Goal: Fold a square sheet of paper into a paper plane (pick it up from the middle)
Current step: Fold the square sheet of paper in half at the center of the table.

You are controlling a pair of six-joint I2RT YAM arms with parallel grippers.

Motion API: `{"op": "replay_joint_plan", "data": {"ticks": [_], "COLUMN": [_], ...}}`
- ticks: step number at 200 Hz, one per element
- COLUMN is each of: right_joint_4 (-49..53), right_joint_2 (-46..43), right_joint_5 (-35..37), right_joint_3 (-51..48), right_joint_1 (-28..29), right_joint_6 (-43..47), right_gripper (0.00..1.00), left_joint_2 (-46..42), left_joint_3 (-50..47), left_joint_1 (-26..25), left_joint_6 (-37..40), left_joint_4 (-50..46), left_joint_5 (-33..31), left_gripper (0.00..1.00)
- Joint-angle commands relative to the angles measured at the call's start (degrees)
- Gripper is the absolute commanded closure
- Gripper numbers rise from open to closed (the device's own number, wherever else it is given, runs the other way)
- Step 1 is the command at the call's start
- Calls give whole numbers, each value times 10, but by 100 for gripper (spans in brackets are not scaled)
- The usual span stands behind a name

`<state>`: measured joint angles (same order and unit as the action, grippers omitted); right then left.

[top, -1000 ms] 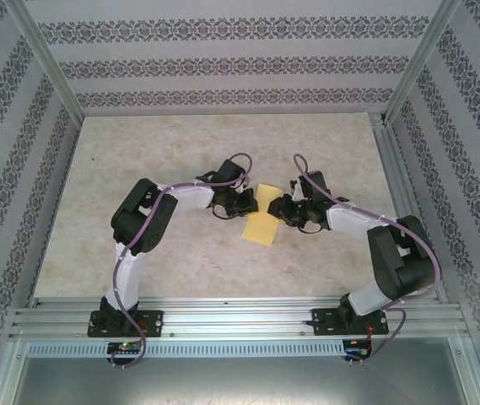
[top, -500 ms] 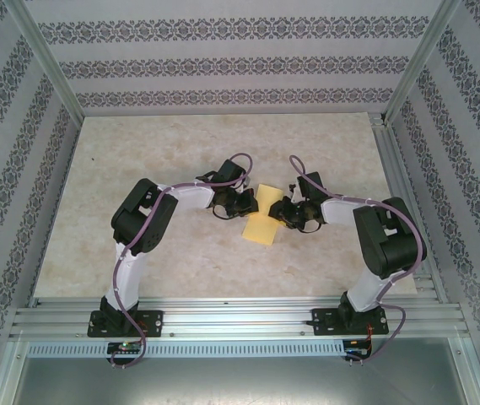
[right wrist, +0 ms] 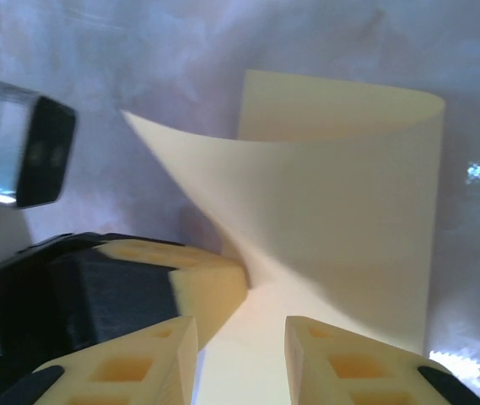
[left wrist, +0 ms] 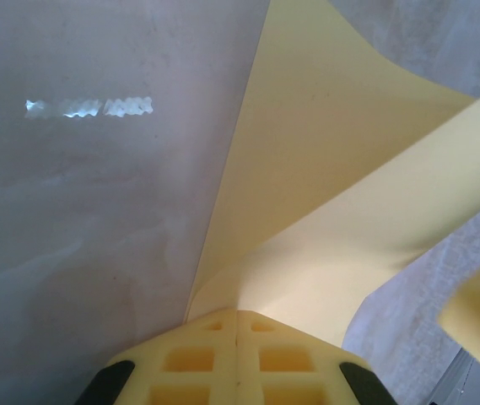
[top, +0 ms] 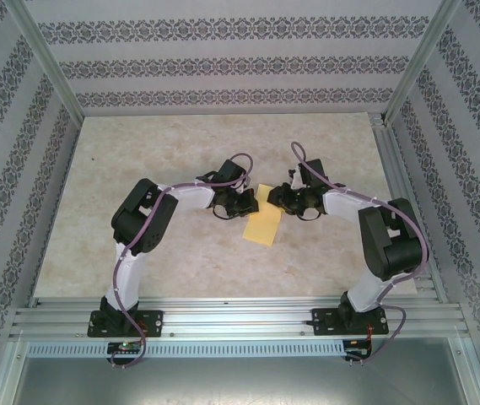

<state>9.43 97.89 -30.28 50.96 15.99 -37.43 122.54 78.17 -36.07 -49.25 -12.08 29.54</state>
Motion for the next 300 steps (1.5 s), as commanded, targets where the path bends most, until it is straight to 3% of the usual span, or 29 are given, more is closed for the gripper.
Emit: {"op": "replay_joint_plan", "data": {"ticks": [1, 55, 110, 212, 267, 300], "right_joint_4": [-3, 0, 32, 25, 51, 70], "right_joint_2": [29, 50, -5, 111, 35, 52], "right_joint_5": [11, 10, -13, 11, -20, -13], "right_joint_3": [-9, -10, 33, 45, 83, 113], "right_joint_1": [-10, -18, -19, -37, -39, -43], "right_joint_6": [17, 25, 31, 53, 47, 60], "right_gripper": [67, 64, 67, 71, 70, 70], "left_joint_2": [25, 26, 24, 28, 26, 28], "left_joint_3": [-5, -5, -4, -4, -5, -3], "left_joint_1": [-12, -12, -12, -12, -12, -12], "left_joint_6": [16, 17, 17, 23, 22, 22], "left_joint_4": [-50, -51, -53, -59, -61, -62], "left_joint_5": [-12, -12, -12, -13, -14, -13], "left_gripper": [98, 98, 98, 98, 99, 99]}}
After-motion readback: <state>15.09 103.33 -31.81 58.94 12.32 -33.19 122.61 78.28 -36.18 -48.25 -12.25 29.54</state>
